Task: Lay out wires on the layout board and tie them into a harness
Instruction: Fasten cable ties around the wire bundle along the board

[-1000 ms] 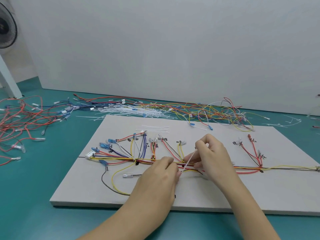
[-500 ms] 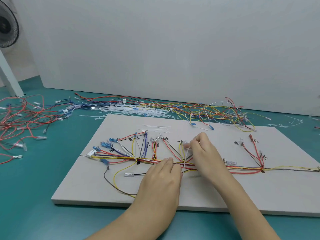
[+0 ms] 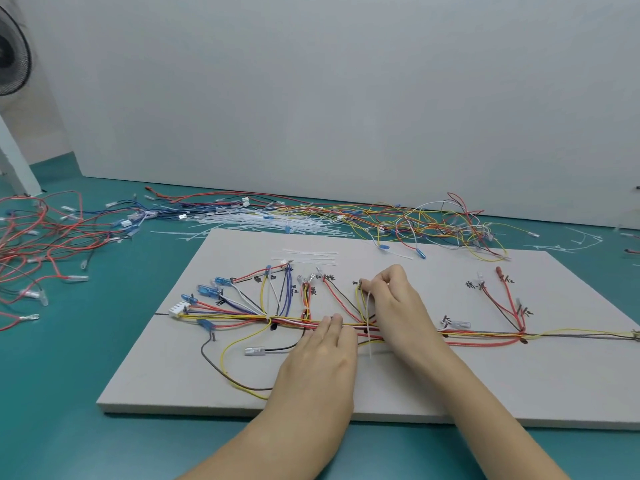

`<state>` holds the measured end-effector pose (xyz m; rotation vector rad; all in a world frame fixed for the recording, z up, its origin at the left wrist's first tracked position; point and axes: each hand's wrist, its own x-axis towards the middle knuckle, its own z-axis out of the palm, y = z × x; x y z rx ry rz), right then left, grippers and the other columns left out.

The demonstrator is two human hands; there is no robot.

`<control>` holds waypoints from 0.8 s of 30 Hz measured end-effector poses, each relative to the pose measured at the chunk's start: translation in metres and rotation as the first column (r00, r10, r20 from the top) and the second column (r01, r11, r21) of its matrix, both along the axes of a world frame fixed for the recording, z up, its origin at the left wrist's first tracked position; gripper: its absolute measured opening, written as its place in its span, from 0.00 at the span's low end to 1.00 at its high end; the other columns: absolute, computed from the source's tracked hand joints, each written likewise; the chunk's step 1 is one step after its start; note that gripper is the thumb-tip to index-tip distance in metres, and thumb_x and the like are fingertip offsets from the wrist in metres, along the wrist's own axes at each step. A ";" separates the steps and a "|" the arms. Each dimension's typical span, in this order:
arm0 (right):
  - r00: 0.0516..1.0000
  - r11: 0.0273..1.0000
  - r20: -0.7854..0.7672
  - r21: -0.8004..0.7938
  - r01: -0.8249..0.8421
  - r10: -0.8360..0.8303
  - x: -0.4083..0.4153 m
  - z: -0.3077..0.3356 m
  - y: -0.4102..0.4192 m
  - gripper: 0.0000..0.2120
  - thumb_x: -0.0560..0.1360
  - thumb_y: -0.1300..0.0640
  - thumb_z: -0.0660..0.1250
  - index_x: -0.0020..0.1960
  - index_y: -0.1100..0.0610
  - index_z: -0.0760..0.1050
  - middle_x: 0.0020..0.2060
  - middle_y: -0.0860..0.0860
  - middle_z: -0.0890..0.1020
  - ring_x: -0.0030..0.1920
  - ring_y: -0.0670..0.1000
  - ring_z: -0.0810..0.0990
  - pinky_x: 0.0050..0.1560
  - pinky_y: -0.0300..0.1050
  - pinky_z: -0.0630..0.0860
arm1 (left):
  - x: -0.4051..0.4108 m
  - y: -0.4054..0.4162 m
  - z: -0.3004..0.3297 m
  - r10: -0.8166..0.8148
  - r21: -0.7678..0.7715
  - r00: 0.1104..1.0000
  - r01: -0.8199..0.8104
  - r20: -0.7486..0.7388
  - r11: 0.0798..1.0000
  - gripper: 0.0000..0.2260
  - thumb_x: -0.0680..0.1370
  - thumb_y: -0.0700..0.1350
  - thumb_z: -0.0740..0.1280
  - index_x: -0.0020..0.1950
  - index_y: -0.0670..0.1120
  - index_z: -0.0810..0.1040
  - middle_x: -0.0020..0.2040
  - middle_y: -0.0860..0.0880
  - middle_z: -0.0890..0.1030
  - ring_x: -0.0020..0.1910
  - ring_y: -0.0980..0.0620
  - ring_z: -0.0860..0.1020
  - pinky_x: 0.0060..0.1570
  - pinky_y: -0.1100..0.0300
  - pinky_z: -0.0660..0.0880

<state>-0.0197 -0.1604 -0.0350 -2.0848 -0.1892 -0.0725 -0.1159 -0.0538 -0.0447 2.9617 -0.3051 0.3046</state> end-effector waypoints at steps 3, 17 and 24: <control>1.000 1.000 0.012 0.019 0.013 -0.013 -0.001 0.000 0.004 0.08 0.81 0.59 0.53 0.50 0.64 0.65 0.47 0.62 0.80 0.54 0.61 0.76 0.44 0.49 0.69 | -0.003 0.002 0.002 0.043 -0.072 0.998 -0.046 -0.034 0.996 0.26 0.74 0.36 0.62 0.72 0.40 0.61 0.78 0.42 0.57 0.77 0.53 0.57 0.71 0.64 0.55; 0.997 0.983 -0.057 0.173 0.052 -0.043 -0.003 -0.006 0.008 0.05 0.80 0.58 0.56 0.48 0.58 0.68 0.40 0.53 0.78 0.37 0.49 0.73 0.38 0.45 0.67 | -0.011 -0.001 0.001 0.057 0.019 0.998 -0.057 -0.026 0.998 0.18 0.61 0.40 0.57 0.39 0.39 0.85 0.44 0.47 0.86 0.45 0.54 0.85 0.41 0.64 0.80; 0.995 0.948 -0.094 0.313 0.054 -0.026 0.000 -0.008 0.006 0.04 0.79 0.59 0.56 0.47 0.56 0.69 0.37 0.50 0.76 0.36 0.48 0.72 0.38 0.44 0.69 | -0.009 0.000 0.004 0.055 0.054 0.998 -0.056 0.013 0.997 0.26 0.41 0.47 0.77 0.37 0.44 0.86 0.40 0.53 0.86 0.42 0.60 0.84 0.42 0.71 0.76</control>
